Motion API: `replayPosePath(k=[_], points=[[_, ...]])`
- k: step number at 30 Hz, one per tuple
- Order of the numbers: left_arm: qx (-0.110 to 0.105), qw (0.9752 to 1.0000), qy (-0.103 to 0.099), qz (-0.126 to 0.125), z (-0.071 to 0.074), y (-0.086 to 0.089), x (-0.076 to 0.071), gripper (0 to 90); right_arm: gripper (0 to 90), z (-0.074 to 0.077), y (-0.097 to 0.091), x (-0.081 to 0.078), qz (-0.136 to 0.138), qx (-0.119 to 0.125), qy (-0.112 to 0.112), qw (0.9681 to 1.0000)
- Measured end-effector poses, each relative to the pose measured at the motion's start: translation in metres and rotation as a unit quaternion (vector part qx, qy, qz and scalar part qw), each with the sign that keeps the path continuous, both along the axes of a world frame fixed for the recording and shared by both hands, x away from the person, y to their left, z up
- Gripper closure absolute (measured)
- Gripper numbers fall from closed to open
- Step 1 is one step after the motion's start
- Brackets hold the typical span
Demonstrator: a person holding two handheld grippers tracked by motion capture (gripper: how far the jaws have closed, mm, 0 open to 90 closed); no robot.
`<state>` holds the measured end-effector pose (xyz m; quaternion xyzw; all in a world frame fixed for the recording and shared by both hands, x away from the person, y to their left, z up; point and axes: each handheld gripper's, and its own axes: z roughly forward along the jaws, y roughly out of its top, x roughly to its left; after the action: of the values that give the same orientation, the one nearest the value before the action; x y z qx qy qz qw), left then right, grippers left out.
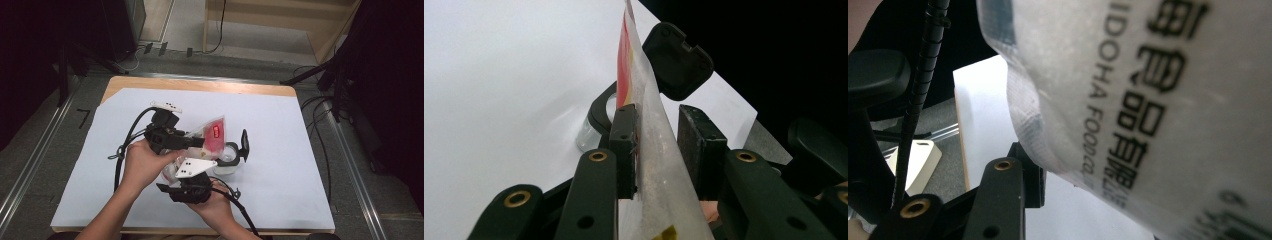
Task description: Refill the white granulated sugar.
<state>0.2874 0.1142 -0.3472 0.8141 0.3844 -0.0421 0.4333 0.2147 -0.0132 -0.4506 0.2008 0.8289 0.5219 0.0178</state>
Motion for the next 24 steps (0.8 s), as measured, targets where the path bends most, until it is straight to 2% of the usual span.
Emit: replayPosePath(k=[24], points=[[0.004, 0.9999, 0.006, 0.007, 0.0009, -0.0009, 0.0003, 71.9, 62.2, 0.0016, -0.0006, 0.0002, -0.004, 0.005, 0.012, 0.9999]])
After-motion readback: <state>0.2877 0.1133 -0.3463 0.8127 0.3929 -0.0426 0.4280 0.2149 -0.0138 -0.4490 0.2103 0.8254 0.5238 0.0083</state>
